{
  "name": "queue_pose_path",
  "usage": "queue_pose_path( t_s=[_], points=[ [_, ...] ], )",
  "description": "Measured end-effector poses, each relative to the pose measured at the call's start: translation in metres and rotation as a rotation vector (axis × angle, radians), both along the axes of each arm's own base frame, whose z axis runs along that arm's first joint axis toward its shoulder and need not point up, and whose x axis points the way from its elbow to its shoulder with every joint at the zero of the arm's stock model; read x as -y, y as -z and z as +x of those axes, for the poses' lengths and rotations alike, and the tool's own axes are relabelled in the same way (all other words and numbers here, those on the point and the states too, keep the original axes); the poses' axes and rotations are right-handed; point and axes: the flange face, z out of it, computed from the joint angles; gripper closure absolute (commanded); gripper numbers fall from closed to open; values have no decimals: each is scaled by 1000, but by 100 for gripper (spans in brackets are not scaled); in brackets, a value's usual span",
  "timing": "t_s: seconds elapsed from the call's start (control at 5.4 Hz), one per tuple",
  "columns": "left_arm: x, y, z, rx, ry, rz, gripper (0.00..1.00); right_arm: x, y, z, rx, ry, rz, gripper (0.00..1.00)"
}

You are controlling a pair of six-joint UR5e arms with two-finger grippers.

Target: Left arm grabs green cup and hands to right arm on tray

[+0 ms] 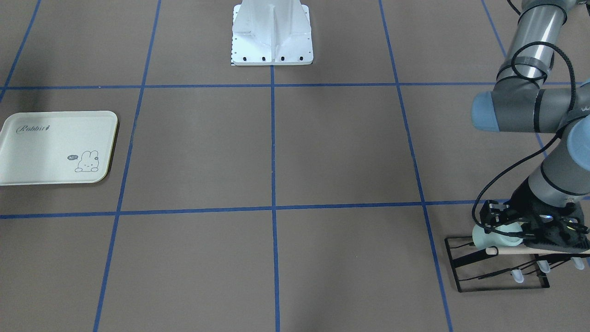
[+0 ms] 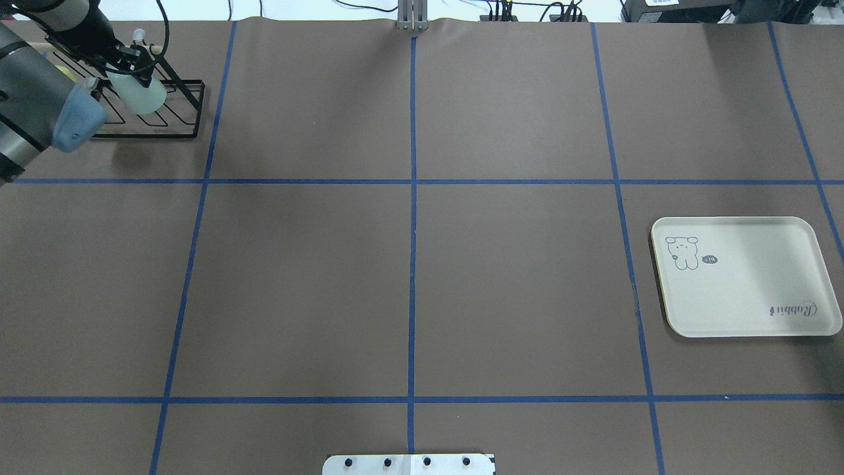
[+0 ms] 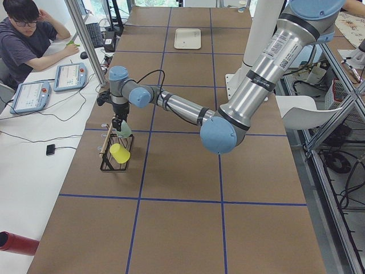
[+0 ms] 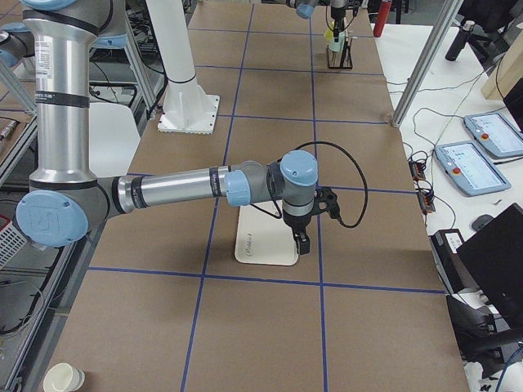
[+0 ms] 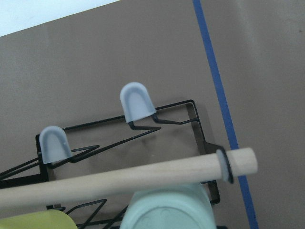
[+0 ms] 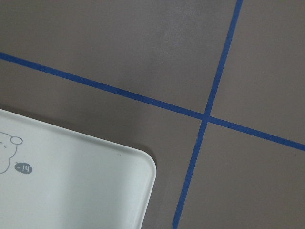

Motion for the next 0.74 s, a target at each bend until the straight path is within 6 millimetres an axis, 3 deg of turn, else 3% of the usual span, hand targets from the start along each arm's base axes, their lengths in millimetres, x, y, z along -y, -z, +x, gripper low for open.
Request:
queue_pose_path(
  t_s=[0.56,0.74],
  points=[
    [-47,88,-40,-2,24,-2,57,0,1,0,1,0,1,0],
    [-59,106,-51,-9,40,3,57,0,1,0,5,1,1,0]
  ],
)
